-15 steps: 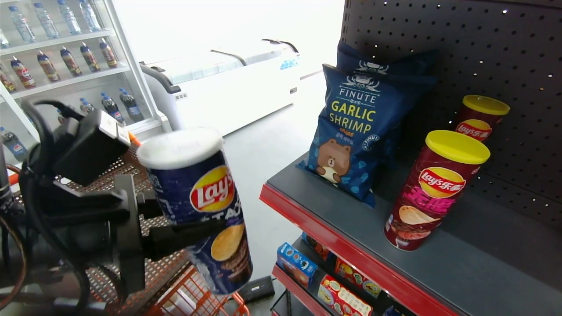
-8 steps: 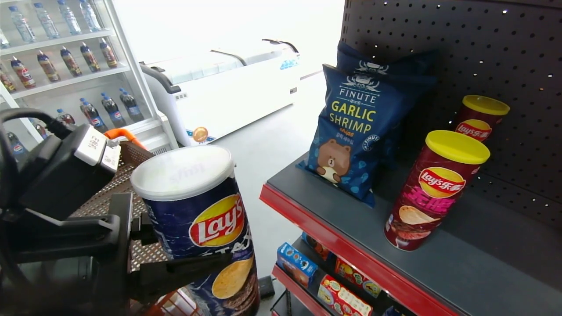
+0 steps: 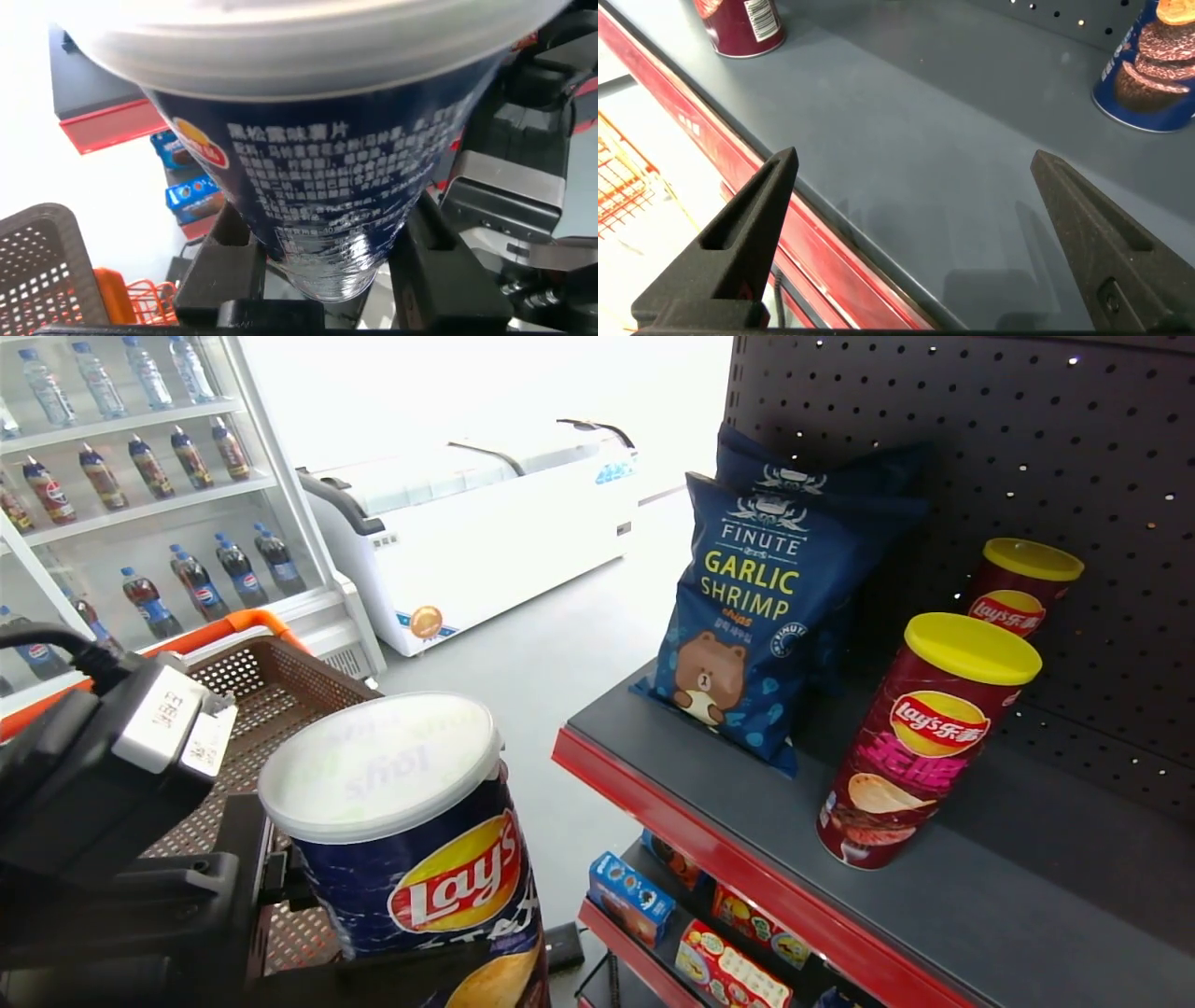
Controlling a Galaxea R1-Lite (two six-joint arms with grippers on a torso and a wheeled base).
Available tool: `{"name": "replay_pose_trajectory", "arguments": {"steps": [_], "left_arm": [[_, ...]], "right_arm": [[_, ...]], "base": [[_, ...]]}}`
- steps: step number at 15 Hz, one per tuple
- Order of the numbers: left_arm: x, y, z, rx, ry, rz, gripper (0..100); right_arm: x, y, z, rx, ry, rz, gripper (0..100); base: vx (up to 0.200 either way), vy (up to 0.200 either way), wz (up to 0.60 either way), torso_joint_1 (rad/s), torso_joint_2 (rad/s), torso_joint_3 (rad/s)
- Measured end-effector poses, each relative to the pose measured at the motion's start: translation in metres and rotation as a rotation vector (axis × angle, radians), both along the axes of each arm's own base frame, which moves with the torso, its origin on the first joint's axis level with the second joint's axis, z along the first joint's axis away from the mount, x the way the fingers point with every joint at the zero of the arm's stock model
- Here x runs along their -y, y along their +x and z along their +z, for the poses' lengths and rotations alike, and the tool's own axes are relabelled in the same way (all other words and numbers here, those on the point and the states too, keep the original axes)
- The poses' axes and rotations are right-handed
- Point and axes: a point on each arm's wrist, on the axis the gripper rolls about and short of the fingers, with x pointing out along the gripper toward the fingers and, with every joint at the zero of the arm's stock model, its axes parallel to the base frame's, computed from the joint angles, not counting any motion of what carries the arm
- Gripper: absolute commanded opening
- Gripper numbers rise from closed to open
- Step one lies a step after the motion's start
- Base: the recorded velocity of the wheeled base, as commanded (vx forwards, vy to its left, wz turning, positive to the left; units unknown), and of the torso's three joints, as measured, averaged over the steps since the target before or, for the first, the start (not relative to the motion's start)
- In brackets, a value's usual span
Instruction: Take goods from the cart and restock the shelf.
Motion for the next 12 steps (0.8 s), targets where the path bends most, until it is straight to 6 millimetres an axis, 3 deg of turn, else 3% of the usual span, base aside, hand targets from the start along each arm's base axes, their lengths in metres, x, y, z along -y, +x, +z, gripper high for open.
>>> {"name": "replay_pose_trajectory", "arguments": {"steps": [2,12], "left_arm": [[-0.0001,-0.0011,-0.0008,-0.002,0.001,-0.005,0],[0.0026,-0.0042,0.0002,-0.002,-0.006,-0.040,0]], "right_arm": [[0.0000,0.0000,0.0000,0.000,0.000,0.000,100],[0.0000,0.0000,0.0000,0.000,0.000,0.000,100]], "base": [[0.000,0.000,0.00,0.000,0.00,0.000],[0.000,0.000,-0.60,0.001,0.00,0.002]]}}
